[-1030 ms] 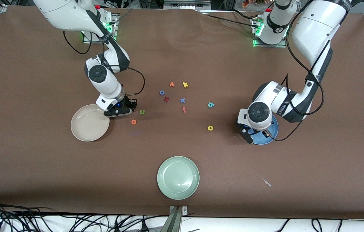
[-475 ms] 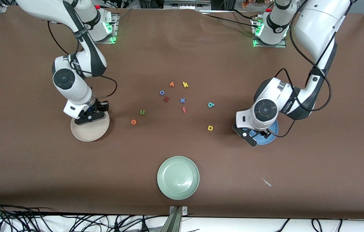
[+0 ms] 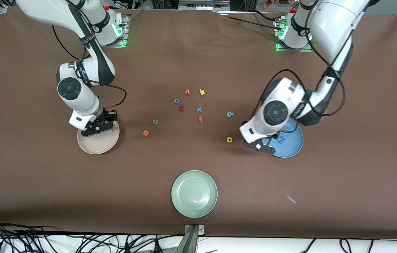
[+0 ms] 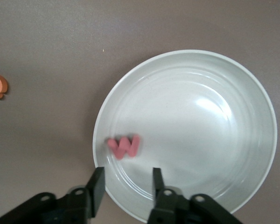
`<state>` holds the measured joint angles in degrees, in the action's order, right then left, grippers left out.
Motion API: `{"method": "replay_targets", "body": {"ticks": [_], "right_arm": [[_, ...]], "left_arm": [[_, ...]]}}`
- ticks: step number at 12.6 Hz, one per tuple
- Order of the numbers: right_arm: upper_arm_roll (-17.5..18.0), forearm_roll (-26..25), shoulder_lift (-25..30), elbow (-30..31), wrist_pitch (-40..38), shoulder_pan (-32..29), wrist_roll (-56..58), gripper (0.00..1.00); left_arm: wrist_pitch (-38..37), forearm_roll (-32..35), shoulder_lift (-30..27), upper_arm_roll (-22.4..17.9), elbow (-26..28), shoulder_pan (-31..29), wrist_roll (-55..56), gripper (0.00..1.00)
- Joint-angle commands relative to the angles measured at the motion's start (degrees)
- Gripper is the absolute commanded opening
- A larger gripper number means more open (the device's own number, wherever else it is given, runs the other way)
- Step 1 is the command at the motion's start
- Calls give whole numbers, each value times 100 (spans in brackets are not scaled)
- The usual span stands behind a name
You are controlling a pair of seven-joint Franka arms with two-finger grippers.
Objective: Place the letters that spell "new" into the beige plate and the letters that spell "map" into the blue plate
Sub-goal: 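Grasp orange e with the right gripper while the left gripper grasps yellow d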
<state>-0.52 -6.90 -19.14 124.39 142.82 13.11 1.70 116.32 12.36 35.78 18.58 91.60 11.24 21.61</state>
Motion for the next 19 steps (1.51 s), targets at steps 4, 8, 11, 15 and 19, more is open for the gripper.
{"method": "replay_targets", "body": {"ticks": [4, 8, 11, 15, 19], "right_arm": [[279, 127, -247, -194, 44, 25, -887, 71], [983, 66, -932, -977, 35, 78, -2348, 70], [1002, -22, -1302, -1399, 44, 481, -2963, 71], [984, -382, -1426, -1383, 202, 491, -3053, 71], [940, -409, -1426, -1347, 211, 482, -2974, 67]], "left_arm": [[1224, -305, 517, -57, -46, 237, 905, 100], [1954, -156, 833, -74, -2, 378, 854, 96], [2017, 134, 992, -101, -19, 467, 898, 85], [2017, 276, 1062, -101, 25, 484, 889, 34], [1868, 276, 931, -101, -2, 397, 854, 8]]}}
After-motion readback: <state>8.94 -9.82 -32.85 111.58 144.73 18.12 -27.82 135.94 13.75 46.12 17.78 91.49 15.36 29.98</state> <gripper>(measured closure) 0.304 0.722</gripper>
